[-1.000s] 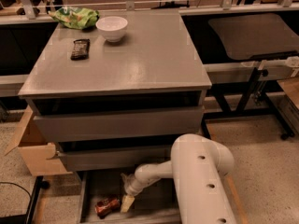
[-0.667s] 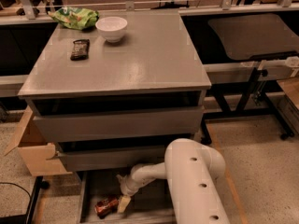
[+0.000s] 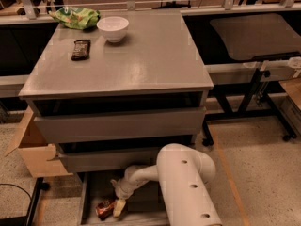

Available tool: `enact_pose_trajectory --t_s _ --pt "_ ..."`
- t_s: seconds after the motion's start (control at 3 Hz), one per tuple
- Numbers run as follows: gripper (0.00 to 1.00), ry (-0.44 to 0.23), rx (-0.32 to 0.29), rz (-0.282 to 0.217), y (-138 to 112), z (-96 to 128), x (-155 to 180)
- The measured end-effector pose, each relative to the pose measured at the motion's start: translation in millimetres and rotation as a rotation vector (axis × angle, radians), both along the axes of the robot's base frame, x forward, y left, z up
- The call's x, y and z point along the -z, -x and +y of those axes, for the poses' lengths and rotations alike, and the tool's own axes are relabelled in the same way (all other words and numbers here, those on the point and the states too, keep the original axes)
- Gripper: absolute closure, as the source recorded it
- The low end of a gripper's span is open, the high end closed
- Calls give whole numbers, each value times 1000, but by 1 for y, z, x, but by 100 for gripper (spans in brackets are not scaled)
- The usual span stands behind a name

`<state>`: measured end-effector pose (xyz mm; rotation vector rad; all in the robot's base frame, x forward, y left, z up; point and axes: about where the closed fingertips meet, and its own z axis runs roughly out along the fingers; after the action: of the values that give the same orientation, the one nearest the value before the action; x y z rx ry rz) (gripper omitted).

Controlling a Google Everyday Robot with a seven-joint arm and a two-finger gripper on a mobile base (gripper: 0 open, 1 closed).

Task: Pick coke can from bottom drawer and place on counter

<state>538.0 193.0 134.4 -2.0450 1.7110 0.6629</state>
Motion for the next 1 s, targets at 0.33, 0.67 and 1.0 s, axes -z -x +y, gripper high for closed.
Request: enact_pose_trajectory --t_s 0.33,0.67,1.0 --pt "3 -6 -40 29 9 14 6" --pt "28 -8 -69 58 14 24 11" --pt "49 -6 -78 65 14 26 11"
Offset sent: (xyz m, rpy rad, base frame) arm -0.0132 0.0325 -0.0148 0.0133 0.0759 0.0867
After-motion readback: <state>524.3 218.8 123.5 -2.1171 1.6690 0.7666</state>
